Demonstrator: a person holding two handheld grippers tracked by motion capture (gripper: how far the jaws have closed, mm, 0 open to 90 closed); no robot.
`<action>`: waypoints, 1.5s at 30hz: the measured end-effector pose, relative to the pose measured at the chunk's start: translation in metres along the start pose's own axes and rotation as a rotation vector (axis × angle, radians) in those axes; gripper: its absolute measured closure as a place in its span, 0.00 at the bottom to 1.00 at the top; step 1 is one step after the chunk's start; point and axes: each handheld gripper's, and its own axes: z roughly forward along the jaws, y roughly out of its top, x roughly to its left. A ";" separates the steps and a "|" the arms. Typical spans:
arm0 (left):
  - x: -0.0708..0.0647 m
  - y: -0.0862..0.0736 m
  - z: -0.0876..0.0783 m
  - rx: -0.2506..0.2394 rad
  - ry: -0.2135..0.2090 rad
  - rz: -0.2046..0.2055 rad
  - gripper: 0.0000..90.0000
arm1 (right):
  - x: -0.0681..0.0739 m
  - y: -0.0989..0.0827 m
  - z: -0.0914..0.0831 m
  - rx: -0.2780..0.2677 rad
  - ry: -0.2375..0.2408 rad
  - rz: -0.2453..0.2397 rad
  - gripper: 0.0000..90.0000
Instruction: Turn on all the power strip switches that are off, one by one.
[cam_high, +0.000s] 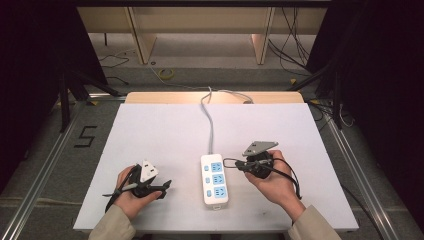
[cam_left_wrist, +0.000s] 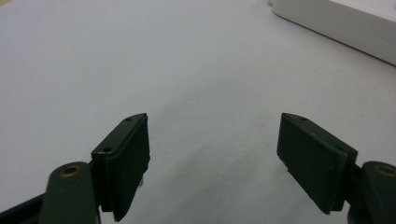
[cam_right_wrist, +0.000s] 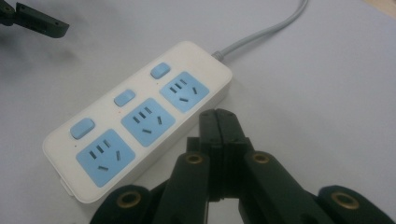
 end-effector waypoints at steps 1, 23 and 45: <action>0.000 0.000 0.000 -0.002 0.001 -0.001 0.28 | 0.000 0.000 0.000 -0.001 0.001 0.000 1.00; 0.000 0.000 0.000 0.003 0.000 0.003 0.28 | 0.005 0.016 0.010 0.018 0.013 -0.026 1.00; 0.000 0.000 0.000 -0.001 0.000 0.004 0.28 | 0.009 0.029 0.023 0.058 0.027 -0.049 1.00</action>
